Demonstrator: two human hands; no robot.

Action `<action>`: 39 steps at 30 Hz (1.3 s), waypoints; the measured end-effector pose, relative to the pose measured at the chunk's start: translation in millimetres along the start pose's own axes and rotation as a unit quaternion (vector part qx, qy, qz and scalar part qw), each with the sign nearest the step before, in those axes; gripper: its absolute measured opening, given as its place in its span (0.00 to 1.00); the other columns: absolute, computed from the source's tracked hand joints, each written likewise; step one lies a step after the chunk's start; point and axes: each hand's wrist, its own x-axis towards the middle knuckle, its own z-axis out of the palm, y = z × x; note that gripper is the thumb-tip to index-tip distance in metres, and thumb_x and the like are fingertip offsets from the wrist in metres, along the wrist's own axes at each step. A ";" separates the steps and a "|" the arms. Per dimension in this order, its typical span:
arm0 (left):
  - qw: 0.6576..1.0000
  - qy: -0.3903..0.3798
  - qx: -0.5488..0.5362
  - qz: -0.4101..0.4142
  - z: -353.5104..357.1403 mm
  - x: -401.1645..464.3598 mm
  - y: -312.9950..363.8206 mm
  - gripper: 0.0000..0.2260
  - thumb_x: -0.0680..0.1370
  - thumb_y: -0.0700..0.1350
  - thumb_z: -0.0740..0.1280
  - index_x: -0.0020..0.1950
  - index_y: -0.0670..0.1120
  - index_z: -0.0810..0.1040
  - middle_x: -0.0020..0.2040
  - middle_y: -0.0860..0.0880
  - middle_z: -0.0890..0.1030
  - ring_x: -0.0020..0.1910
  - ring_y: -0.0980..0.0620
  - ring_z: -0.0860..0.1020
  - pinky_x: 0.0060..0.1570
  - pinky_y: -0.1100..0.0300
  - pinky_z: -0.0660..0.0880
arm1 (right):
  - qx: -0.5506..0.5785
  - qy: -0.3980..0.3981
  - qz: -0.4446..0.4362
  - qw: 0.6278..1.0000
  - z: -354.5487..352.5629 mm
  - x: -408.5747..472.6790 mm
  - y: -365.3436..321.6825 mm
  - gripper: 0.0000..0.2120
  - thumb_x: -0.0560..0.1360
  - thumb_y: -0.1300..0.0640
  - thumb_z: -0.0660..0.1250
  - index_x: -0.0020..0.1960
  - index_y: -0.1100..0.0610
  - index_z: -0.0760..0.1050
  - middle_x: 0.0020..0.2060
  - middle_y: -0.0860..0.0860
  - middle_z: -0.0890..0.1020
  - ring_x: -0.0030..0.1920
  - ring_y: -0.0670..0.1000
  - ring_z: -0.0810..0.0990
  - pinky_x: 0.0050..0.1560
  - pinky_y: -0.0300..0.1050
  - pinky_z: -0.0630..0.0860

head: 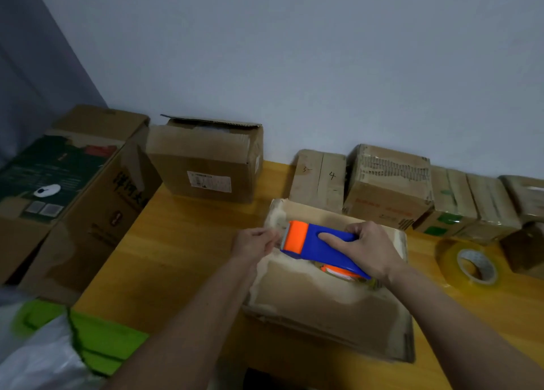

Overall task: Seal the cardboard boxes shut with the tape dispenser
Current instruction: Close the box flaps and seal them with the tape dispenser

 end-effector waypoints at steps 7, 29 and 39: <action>0.999 0.042 0.001 0.022 -20.9 17.1 -0.9 0.01 0.76 0.39 0.70 0.46 0.42 0.81 0.39 0.48 0.82 0.30 0.61 0.78 0.29 0.71 0.73 | -0.106 -0.008 -0.010 0.994 1.1 12.1 -12.0 0.29 0.64 0.27 0.63 0.30 0.54 0.77 0.24 0.48 0.79 0.28 0.45 0.78 0.31 0.42 0.73; 0.986 0.067 0.118 0.094 -27.9 62.9 -57.2 0.09 0.78 0.41 0.68 0.55 0.41 0.83 0.52 0.45 0.84 0.48 0.52 0.80 0.47 0.62 0.76 | -0.276 -0.040 0.024 0.960 39.0 45.0 -55.1 0.31 0.68 0.26 0.59 0.33 0.54 0.75 0.28 0.49 0.76 0.31 0.47 0.76 0.32 0.42 0.72; 0.976 -0.104 0.162 0.098 -38.5 34.0 -29.5 0.23 0.82 0.34 0.55 0.76 0.49 0.61 0.74 0.50 0.68 0.71 0.54 0.66 0.66 0.59 0.67 | -0.285 -0.034 0.040 0.957 39.1 45.5 -59.2 0.29 0.68 0.26 0.60 0.33 0.53 0.73 0.29 0.48 0.75 0.31 0.47 0.73 0.30 0.42 0.65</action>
